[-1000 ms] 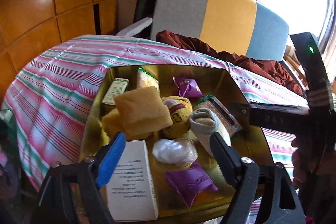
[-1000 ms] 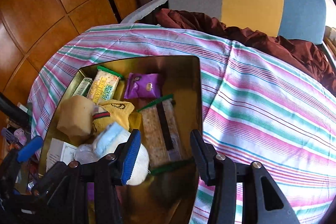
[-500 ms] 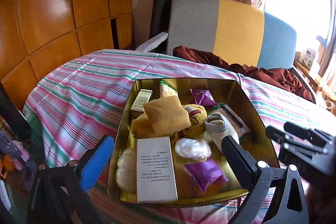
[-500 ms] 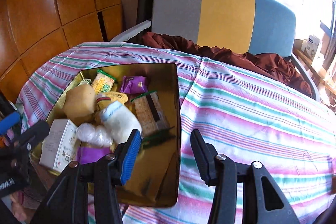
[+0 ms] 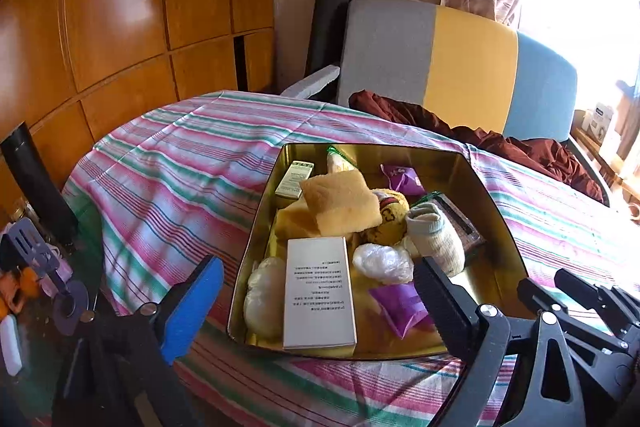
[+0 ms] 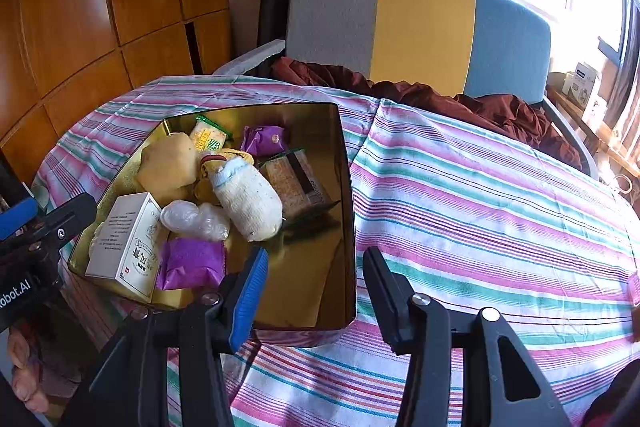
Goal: Organize objects
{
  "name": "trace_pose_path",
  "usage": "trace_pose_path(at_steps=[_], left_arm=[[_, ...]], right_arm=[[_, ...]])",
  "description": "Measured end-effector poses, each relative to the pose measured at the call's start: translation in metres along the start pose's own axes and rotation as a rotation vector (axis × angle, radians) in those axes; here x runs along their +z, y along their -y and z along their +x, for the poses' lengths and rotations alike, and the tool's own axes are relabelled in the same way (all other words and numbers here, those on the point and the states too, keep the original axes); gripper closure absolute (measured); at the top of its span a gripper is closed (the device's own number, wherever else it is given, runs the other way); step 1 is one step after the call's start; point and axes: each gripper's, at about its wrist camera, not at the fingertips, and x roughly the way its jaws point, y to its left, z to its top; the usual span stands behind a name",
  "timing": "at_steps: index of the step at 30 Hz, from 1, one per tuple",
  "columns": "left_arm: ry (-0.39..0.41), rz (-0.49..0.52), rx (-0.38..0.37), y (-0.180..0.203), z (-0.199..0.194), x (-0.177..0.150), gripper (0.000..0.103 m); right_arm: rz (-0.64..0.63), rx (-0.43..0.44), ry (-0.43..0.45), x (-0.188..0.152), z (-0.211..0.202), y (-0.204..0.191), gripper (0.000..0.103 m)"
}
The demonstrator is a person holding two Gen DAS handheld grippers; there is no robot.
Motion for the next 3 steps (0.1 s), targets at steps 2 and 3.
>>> trace_pose_path(at_steps=[2, 3], left_arm=[[0.009, 0.005, 0.006, -0.0013, -0.002, -0.001, 0.006], [0.015, 0.008, 0.007, -0.0018, -0.003, -0.0013, 0.005]], right_arm=[[-0.001, 0.002, 0.001, 0.0006, 0.0001, -0.0014, 0.053], [-0.002, 0.003, 0.0, 0.0007, 0.0001, -0.0021, 0.053]])
